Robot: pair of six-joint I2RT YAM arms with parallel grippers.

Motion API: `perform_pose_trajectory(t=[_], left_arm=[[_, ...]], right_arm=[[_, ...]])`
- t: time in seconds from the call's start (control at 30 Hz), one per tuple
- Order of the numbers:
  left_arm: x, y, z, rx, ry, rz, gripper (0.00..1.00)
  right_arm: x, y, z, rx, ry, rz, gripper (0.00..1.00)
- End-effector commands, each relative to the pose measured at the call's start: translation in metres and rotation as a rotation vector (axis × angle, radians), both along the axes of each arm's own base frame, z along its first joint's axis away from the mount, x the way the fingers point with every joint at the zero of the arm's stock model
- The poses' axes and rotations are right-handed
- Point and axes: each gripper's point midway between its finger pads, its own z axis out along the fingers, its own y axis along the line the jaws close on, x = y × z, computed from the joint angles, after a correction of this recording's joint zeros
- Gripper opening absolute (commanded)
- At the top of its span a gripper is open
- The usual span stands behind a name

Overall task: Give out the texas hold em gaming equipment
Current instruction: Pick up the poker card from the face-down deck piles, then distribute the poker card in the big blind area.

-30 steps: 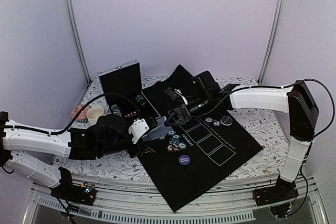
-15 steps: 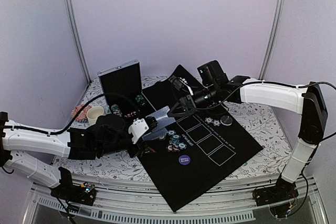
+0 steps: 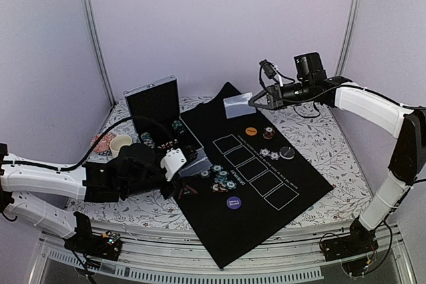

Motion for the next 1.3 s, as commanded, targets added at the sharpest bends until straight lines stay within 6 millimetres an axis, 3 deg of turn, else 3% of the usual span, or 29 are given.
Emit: perform_pose_trajectory(t=[0.0,0.17,0.3,0.87,1.27], left_arm=[[0.008,-0.001,0.02,-0.049,-0.037,0.017,0.48],[0.012,-0.001,0.027,-0.06,-0.043,0.025,0.48],[0.019,0.002,0.034,-0.075,-0.045,0.043,0.48],[0.023,0.012,0.023,-0.077,-0.014,0.069,0.47],[0.024,0.012,0.023,-0.076,-0.014,0.068,0.47]], right_arm=[[0.046,-0.049,0.013,-0.056,-0.081,-0.173,0.02],[0.085,-0.086,-0.004,-0.116,-0.063,-0.293,0.02],[0.1,-0.101,-0.009,-0.18,-0.077,-0.344,0.02],[0.099,-0.106,-0.043,-0.254,-0.015,-0.342,0.02],[0.09,-0.105,-0.048,-0.282,0.001,-0.34,0.02]])
